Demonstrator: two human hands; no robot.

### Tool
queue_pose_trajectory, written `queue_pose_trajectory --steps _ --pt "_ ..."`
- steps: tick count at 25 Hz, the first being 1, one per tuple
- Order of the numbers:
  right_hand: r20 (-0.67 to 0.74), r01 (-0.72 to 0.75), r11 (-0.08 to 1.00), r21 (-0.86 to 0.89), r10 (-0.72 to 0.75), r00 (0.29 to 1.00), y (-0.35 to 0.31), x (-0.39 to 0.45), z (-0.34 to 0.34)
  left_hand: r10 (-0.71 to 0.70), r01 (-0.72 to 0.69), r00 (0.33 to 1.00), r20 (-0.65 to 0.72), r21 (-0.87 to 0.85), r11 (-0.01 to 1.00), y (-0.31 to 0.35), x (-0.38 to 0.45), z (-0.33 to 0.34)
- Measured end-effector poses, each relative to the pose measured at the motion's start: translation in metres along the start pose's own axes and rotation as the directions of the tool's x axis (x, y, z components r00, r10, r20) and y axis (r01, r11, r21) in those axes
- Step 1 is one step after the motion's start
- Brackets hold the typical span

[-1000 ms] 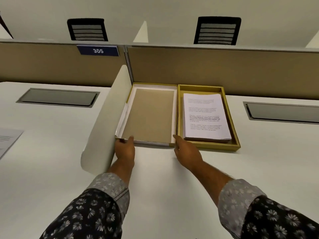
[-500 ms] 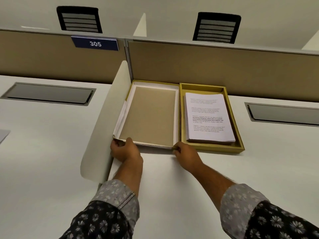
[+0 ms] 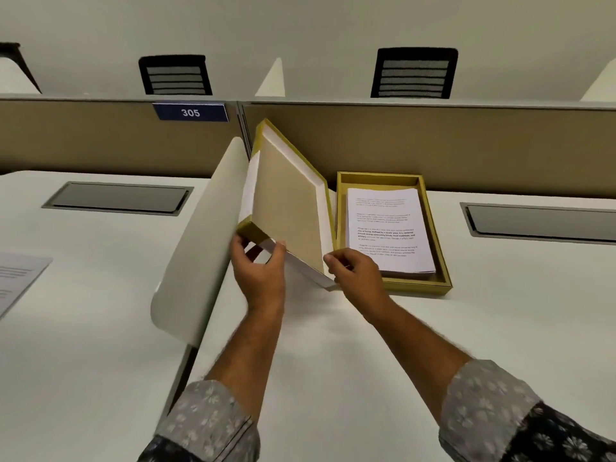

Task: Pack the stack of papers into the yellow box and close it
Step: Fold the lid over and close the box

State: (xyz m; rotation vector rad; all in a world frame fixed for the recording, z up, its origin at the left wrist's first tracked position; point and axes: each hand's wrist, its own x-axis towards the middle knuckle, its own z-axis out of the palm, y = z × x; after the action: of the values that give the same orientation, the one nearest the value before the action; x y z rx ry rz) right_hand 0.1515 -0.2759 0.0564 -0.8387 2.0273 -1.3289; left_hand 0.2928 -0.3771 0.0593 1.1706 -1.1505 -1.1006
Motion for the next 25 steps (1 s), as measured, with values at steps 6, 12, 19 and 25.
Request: queue_pose_trajectory --steps 6,12,19,25 --pt "-0.072 0.170 0.939 0.300 -0.155 0.985 -0.087 -0.002 -0.049 0.369 -0.423 0.899 0.236 0.246 0.872 0.034 -0.064 0.064" --pt "-0.120 -0.024 0.788 0.615 0.124 0.985 -0.052 0.010 -0.115 0.324 -0.600 0.731 0.601 0.340 0.724 0.015 -0.084 0.102" --pt "-0.071 -0.141 0.560 0.816 0.341 0.938 0.043 0.015 -0.193 -0.185 -0.268 0.732 0.655 0.527 0.806 -0.064 -0.066 0.079" --pt "-0.098 -0.414 0.722 0.555 0.551 0.829 0.115 0.017 -0.208 -0.227 -0.025 0.820 0.525 0.430 0.902 -0.075 -0.070 0.094"
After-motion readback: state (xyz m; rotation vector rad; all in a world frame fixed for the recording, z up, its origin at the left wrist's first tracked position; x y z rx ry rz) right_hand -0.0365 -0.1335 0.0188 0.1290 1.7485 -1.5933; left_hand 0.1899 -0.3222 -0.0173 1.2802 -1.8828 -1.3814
